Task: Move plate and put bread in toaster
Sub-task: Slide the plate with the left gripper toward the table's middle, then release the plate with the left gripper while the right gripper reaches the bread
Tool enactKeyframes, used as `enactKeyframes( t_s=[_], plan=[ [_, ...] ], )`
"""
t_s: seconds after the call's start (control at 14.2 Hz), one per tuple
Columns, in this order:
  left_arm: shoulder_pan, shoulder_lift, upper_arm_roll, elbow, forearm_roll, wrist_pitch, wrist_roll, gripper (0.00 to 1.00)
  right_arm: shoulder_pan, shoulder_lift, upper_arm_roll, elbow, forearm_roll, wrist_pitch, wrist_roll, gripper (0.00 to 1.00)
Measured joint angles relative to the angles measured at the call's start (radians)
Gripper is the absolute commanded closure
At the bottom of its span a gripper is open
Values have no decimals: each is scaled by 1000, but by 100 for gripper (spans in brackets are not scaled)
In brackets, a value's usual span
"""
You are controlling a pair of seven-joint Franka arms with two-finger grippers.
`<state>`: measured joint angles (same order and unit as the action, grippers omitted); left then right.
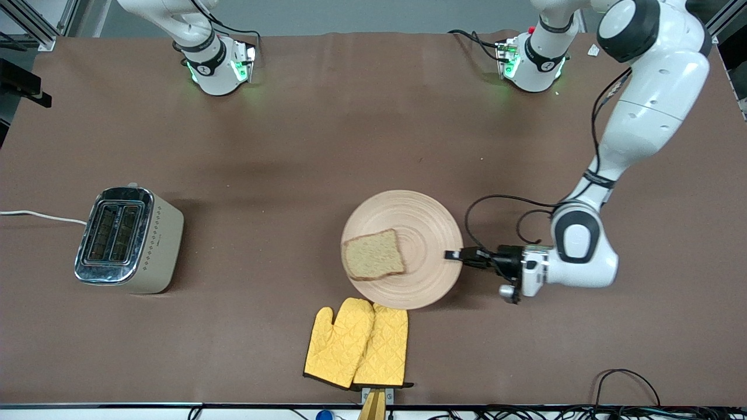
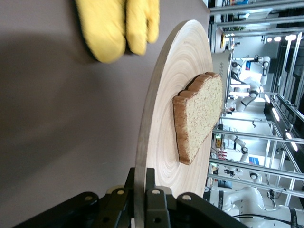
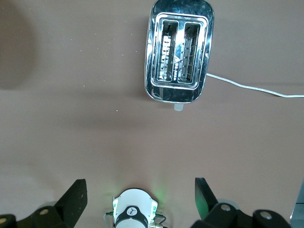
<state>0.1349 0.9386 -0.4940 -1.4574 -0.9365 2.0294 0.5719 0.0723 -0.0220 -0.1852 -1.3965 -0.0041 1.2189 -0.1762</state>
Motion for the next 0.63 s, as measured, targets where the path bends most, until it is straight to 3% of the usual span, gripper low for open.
enactKeyframes(
  t_s=[0.35,0.63],
  plan=[
    [-138,17,1,-57,-111,109,0,100,0,0,-1,0,0,0,0,0],
    [-161,31,2,-123,-126,185,110,99,0,0,-1,0,0,0,0,0]
  ],
)
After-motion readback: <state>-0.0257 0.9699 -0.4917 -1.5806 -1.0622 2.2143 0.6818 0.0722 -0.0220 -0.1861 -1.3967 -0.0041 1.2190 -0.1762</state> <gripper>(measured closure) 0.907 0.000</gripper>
